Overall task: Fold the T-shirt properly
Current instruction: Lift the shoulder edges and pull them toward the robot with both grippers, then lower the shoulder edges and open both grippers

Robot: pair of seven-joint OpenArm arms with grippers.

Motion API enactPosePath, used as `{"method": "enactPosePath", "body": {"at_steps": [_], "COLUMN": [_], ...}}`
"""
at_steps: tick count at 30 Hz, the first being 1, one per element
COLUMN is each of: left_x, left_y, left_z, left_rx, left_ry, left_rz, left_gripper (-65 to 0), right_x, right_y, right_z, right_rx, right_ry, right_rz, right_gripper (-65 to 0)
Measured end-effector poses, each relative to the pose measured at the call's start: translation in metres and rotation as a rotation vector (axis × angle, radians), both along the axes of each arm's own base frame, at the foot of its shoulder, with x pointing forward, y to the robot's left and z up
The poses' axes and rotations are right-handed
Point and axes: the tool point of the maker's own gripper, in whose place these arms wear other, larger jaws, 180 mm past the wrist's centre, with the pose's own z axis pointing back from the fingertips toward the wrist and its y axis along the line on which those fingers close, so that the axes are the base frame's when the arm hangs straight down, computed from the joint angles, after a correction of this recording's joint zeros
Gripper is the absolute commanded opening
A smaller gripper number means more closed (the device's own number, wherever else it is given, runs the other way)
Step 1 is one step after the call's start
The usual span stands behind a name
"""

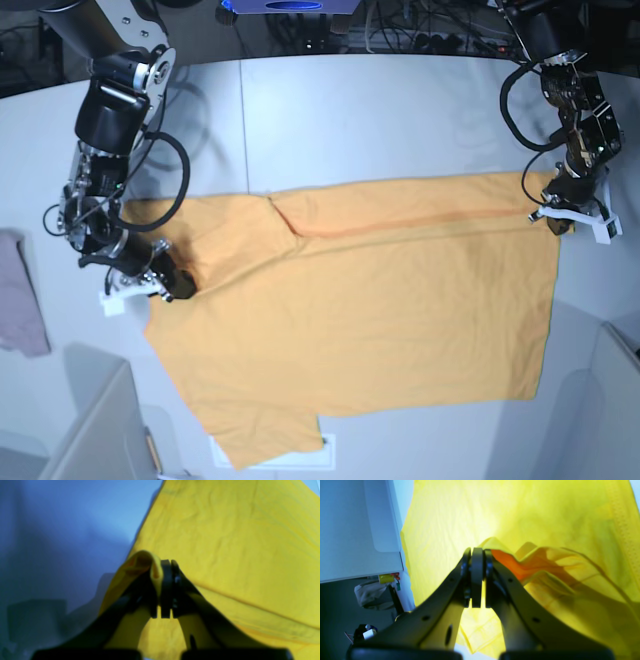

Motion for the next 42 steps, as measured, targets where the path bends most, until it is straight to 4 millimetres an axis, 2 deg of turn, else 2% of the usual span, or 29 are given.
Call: {"method": "enactPosePath", "body": {"at_steps": [2,3,4,6,7,10,12,14,16,18,21,23,24,26,28,32,34,37,40,42], "left_x": [0.003,0.003,0.003,0.004,0.006,0.02,0.027,0.031,0.032,0.03,0.006,-0.019,-0.029,-0.041,-0.049,-0.081,-0.087,-0.088,-0.099,-0.099], "left_y": [0.001,0.001,0.001,0.002,0.003,0.005,0.008,0.009,0.007,0.006,0.023,0.036,0.037,0.026,0.022,0.029,0.027,0.024,0.025,0.026], "left_z": [0.001,0.002,0.002,0.003,0.004,0.016,0.025,0.03,0.038,0.056,0.08,0.08,0.077,0.075,0.074,0.06,0.055,0.054,0.047,0.047], "left_rx": [-0.002,-0.002,-0.002,0.001,0.004,0.007,0.008,0.014,0.024,0.052,0.101,0.121,0.123,0.091,0.052,0.045,0.035,0.024,0.027,0.027], "left_ry": [-0.006,-0.007,-0.006,-0.008,-0.012,-0.049,-0.077,-0.092,-0.11,-0.149,-0.209,-0.196,-0.188,-0.205,-0.233,-0.165,-0.15,-0.151,-0.119,-0.116], "left_rz": [0.001,0.001,0.002,0.002,0.004,0.006,0.013,0.013,0.006,-0.002,0.052,0.125,0.132,0.078,0.067,0.09,0.092,0.081,0.086,0.091], "left_gripper": [-65.0,-65.0,-62.2,-48.2,-42.6,-23.5,-14.6,-9.2,-7.6,-7.9,-7.9,-7.9,-7.9,-7.9,-7.9,-7.9,-7.9,-7.9,-7.9,-7.9], "right_x": [0.0,-0.001,-0.001,-0.001,-0.001,0.004,0.0,-0.009,-0.021,-0.031,-0.053,-0.073,-0.083,-0.098,-0.106,-0.126,-0.135,-0.137,-0.128,-0.122], "right_y": [0.0,0.0,0.0,0.0,-0.001,-0.019,-0.038,-0.054,-0.063,-0.068,-0.079,-0.079,-0.073,-0.056,-0.048,-0.052,-0.054,-0.053,-0.062,-0.068], "right_z": [0.0,-0.001,-0.001,-0.001,-0.001,0.005,0.007,0.01,0.016,0.027,0.035,0.03,0.027,0.021,0.014,-0.01,-0.023,-0.034,-0.039,-0.043], "right_rx": [0.0,0.0,-0.001,0.001,-0.001,-0.043,-0.071,-0.111,-0.147,-0.169,-0.182,-0.192,-0.18,-0.142,-0.119,-0.101,-0.099,-0.086,-0.103,-0.109], "right_ry": [0.0,0.002,0.002,0.001,-0.002,-0.052,-0.048,-0.04,-0.05,-0.066,-0.034,0.01,0.03,0.056,0.086,0.209,0.273,0.301,0.276,0.261], "right_rz": [0.001,0.0,0.0,-0.003,-0.005,-0.069,-0.154,-0.234,-0.286,-0.333,-0.447,-0.492,-0.496,-0.485,-0.501,-0.572,-0.602,-0.606,-0.654,-0.672], "right_gripper": [-65.0,-59.9,-51.8,-39.6,-38.1,-40.1,-39.9,-39.9,-39.9,-39.9,-39.6,-36.3,-34.4,-31.8,-30.6,-30.2,-30.2,-30.2,-30.2,-30.3]}}
